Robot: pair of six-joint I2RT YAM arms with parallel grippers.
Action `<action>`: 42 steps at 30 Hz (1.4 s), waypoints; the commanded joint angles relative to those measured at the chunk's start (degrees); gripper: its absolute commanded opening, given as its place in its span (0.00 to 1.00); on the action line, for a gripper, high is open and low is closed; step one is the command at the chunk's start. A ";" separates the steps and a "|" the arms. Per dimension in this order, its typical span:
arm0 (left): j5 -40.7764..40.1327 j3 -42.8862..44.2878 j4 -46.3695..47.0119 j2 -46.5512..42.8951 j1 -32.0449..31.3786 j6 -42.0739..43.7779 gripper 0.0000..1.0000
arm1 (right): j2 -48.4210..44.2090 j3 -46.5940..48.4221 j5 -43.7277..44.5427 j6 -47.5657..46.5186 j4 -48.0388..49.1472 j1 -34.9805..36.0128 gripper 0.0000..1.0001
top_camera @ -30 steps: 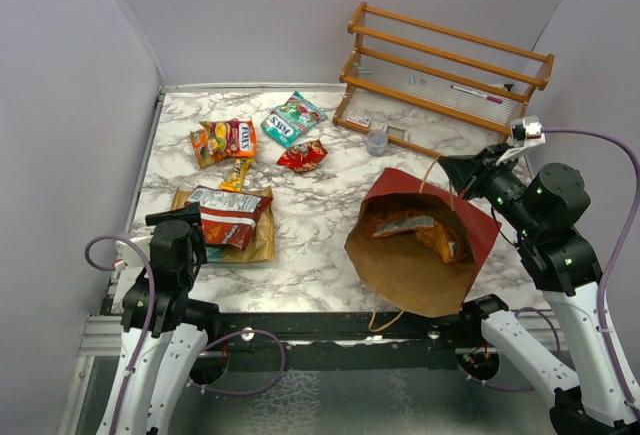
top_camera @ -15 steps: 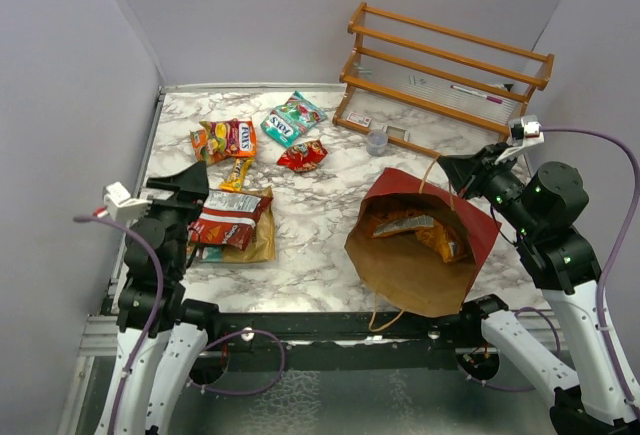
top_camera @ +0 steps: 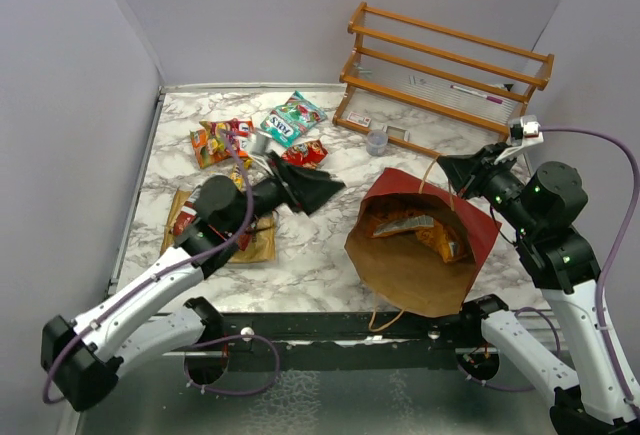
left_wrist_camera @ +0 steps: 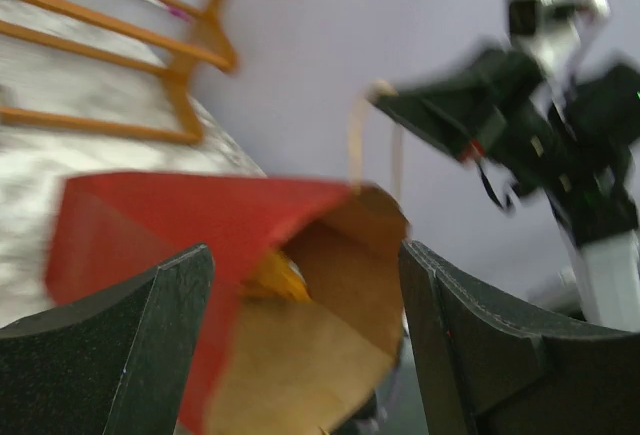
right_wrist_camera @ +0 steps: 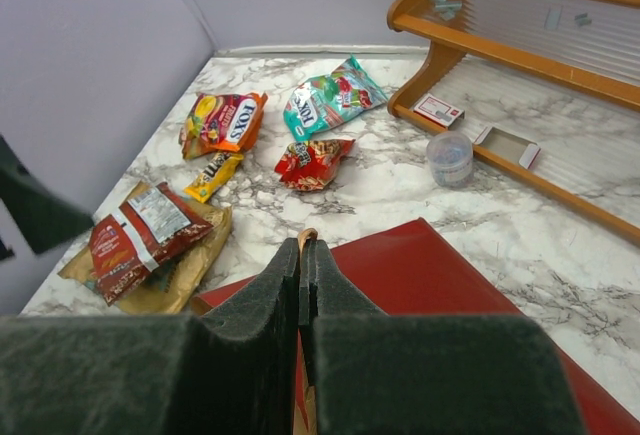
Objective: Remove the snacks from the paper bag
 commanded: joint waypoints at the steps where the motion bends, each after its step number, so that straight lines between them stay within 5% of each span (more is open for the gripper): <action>1: -8.52 2.57 4.31 3.96 -18.59 13.77 0.77 | 0.22 -0.63 -0.68 -0.06 1.97 0.32 0.03; 7: -25.22 10.64 -7.81 16.05 -39.68 31.00 0.77 | 0.20 -0.38 -0.23 -0.49 1.50 0.32 0.03; 12: -38.57 23.09 -24.86 31.55 -48.07 41.68 0.76 | 0.13 -0.35 -0.21 -0.57 1.46 0.32 0.03; 16: -45.16 27.89 -31.14 39.00 -48.29 46.42 0.74 | -0.01 -0.04 -0.29 -0.71 0.96 0.32 0.03; 20: -47.70 25.69 -26.89 41.43 -48.12 52.36 0.76 | -0.41 0.42 0.36 -1.09 0.27 0.32 0.03; 36: -49.00 35.13 -27.21 61.16 -37.07 62.22 0.80 | -0.62 1.61 0.31 -0.57 -0.75 0.32 0.03; 42: -44.12 39.56 -30.86 64.88 -35.74 62.40 0.56 | -0.86 1.76 0.54 -0.81 -1.15 0.32 0.03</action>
